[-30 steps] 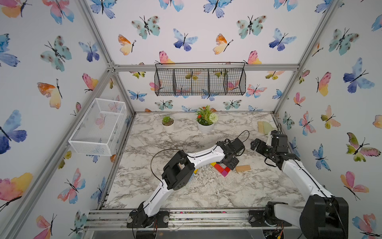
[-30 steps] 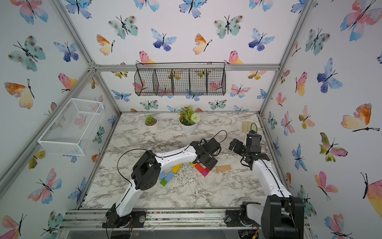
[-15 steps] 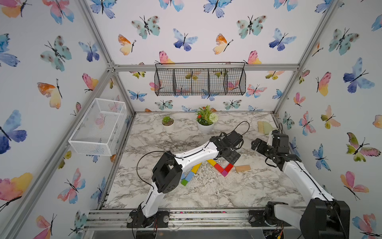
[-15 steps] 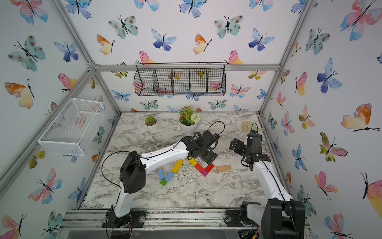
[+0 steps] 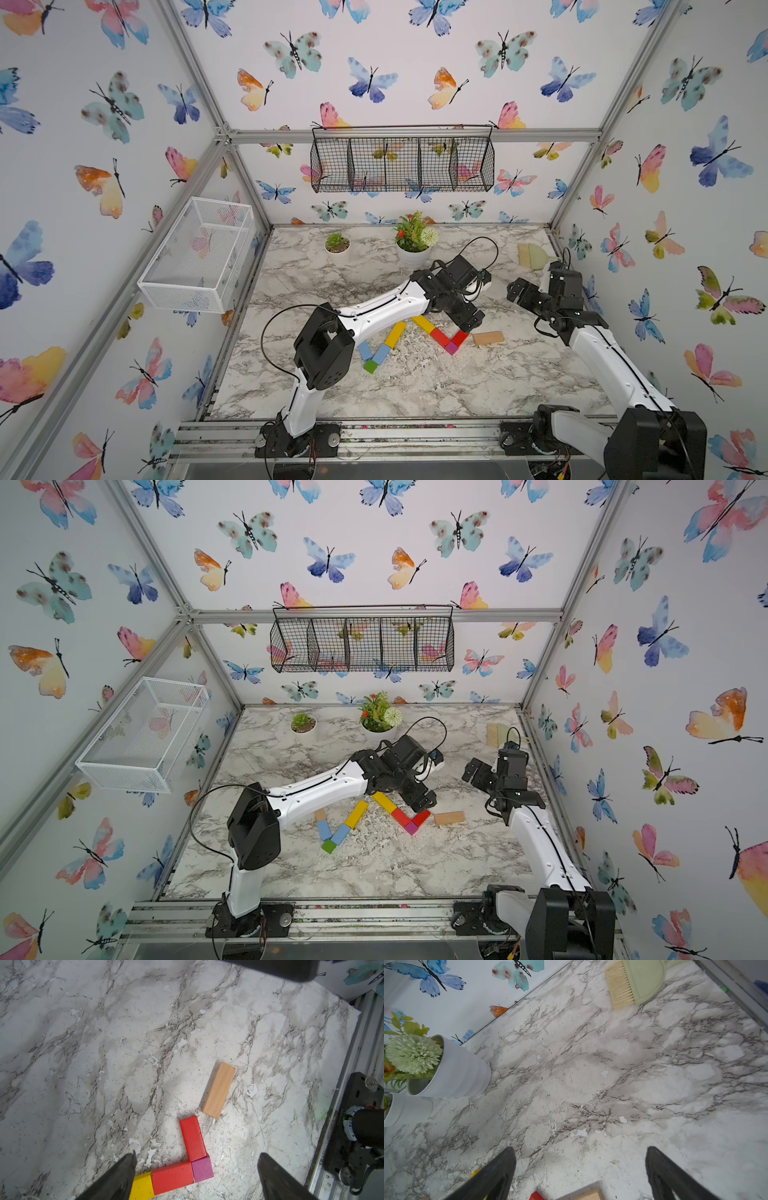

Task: Assemble the letter v with building blocks
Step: Pick up the building block from the center of the board.

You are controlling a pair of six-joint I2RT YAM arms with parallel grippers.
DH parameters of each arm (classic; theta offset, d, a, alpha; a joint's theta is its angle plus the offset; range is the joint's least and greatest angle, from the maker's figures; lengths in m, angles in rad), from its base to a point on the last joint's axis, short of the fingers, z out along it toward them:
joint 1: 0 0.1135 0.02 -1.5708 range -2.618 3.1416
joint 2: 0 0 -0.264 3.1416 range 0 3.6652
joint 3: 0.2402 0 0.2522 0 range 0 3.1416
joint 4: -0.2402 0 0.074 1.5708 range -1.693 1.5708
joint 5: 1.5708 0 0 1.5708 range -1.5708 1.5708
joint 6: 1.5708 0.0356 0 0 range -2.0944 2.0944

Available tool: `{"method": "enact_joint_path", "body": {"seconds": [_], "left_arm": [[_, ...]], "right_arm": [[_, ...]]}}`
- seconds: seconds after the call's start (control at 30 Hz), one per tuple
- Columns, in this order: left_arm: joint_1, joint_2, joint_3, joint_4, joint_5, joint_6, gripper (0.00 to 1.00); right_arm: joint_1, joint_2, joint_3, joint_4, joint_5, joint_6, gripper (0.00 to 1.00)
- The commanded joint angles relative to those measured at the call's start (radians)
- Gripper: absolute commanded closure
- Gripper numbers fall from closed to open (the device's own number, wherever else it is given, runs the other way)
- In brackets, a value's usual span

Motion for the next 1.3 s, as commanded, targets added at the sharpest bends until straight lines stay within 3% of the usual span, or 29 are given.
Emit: {"method": "enact_joint_path", "body": {"seconds": [0.0, 0.57, 0.73, 0.97, 1.27], "left_arm": [[-0.024, 0.05, 0.03, -0.07, -0.047, 0.076, 0.08], [-0.084, 0.195, 0.171, -0.085, -0.111, 0.11, 0.1], [-0.087, 0.219, 0.191, -0.084, -0.109, 0.118, 0.11], [-0.09, 0.26, 0.212, -0.08, -0.094, 0.121, 0.12], [-0.103, 0.284, 0.237, -0.048, -0.064, 0.135, 0.12]], "right_arm": [[-0.004, -0.033, -0.016, -0.009, 0.04, 0.021, 0.01], [-0.003, -0.207, -0.024, -0.053, 0.142, 0.114, 0.01], [-0.003, -0.329, -0.023, -0.087, 0.231, 0.15, 0.01], [-0.003, -0.391, 0.05, -0.118, 0.337, 0.159, 0.01], [-0.003, -0.369, 0.137, -0.005, 0.22, 0.1, 0.01]]}}
